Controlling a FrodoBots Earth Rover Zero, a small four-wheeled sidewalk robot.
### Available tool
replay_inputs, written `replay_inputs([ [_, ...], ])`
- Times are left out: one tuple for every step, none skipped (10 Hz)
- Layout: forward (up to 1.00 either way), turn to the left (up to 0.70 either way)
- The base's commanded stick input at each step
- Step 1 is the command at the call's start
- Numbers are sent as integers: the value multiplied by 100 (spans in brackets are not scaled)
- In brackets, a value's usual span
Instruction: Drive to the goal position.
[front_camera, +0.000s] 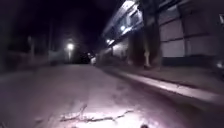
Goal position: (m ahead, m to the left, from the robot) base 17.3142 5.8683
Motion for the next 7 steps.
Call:
replay_inputs([
  [70, 0],
  [70, 0],
  [70, 0],
  [70, 0],
  [70, 0],
  [70, 0],
  [70, 0],
])
